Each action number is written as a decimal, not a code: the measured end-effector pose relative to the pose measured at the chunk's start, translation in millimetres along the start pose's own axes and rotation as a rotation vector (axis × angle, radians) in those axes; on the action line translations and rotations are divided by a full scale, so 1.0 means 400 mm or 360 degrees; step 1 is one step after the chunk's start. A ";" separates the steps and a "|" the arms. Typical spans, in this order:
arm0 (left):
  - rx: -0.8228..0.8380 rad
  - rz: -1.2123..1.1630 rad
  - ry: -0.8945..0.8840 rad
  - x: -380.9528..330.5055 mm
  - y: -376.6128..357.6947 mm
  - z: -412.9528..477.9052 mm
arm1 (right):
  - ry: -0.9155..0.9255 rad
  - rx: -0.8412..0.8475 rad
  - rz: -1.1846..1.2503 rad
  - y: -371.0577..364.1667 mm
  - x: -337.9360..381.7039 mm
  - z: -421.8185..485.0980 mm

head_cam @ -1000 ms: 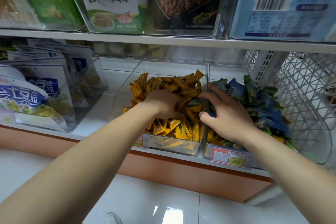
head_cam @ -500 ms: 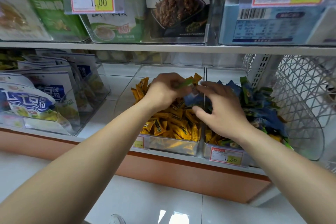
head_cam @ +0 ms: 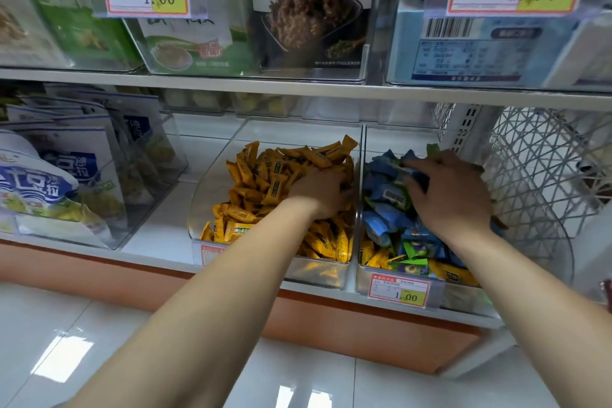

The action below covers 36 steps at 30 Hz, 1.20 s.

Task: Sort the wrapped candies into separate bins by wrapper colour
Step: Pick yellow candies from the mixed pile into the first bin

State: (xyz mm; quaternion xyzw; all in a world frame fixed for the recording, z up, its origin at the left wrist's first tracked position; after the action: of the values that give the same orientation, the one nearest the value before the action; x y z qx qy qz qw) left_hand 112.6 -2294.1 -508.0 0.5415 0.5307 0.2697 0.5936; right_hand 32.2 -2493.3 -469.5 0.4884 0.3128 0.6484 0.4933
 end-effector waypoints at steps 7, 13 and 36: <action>-0.0067 -0.0143 -0.0073 0.013 0.005 -0.001 | -0.0012 0.0403 -0.0168 -0.021 0.022 -0.003; -0.0489 -0.0931 -0.0139 0.027 0.069 -0.081 | 0.0172 0.0091 -0.0200 0.004 0.056 -0.008; -0.0111 -0.0190 -0.0278 0.062 0.028 -0.206 | -0.0125 0.0325 -0.0356 0.021 -0.027 -0.014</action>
State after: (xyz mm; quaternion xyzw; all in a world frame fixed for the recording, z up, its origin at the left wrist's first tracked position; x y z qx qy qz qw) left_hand 46.6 -2239.4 -493.6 0.5094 0.4985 0.2040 0.6711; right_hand 24.6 -2505.6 -467.4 0.5231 0.4101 0.5347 0.5219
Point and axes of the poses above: each hand's wrist, its own z-axis towards the middle knuckle, its own y-axis out of the back of the hand, x = y × z, the point moved 1 cm from there along z, towards the middle knuckle, and after that the axes turned 3 degrees about x, right-handed, at the moved point
